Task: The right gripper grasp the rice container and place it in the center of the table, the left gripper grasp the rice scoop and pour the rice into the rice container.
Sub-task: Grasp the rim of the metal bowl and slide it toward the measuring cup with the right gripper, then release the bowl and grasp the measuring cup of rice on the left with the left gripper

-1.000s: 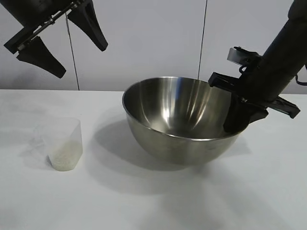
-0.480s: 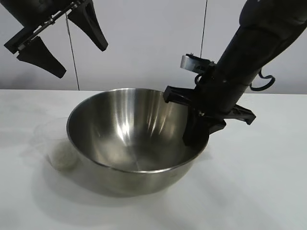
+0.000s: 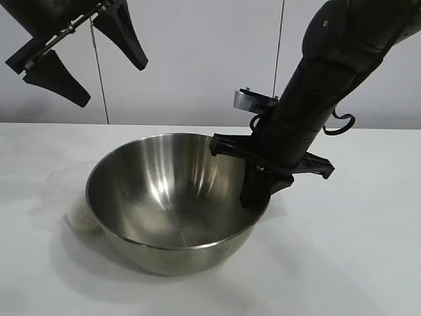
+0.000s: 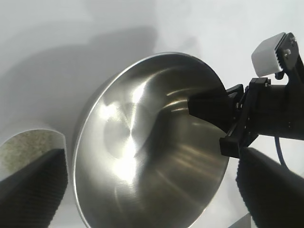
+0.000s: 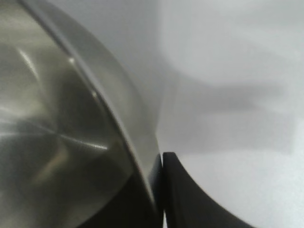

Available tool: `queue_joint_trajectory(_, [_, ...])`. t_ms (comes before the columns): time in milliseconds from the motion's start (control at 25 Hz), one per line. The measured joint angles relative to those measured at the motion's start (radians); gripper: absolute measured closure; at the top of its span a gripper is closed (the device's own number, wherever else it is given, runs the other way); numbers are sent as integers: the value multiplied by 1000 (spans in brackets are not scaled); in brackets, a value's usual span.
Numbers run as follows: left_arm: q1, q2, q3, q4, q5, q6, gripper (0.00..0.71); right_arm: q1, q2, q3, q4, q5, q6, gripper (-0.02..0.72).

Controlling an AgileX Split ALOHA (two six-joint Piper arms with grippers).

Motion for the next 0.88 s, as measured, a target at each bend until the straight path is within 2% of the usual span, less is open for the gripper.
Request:
queue_joint_trajectory(40, [0, 0, 0, 0, 0, 0, 16, 0, -3, -5, 0, 11, 0, 267])
queue_joint_trajectory(80, [0, 0, 0, 0, 0, 0, 16, 0, -9, -16, -2, 28, 0, 188])
queue_joint_trajectory(120, [0, 0, 0, 0, 0, 0, 16, 0, -21, -34, -9, 49, 0, 129])
queue_joint_trajectory(200, [0, 0, 0, 0, 0, 0, 16, 0, -52, -76, -27, 93, 9, 78])
queue_joint_trajectory(280, [0, 0, 0, 0, -1, 0, 16, 0, -87, -153, -67, 147, 29, 61])
queue_joint_trajectory(440, [0, 0, 0, 0, -1, 0, 16, -7, -106, -327, -209, 287, 91, 52])
queue_joint_trajectory(600, [0, 0, 0, 0, -6, 0, 16, -88, -106, -435, -306, 420, 103, 52])
queue_joint_trajectory(760, [0, 0, 0, 0, -7, 0, 16, -221, -107, -454, -356, 521, 63, 52])
queue_joint_trajectory(880, [0, 0, 0, 0, -8, 0, 16, -282, -123, -453, -351, 532, 51, 60])
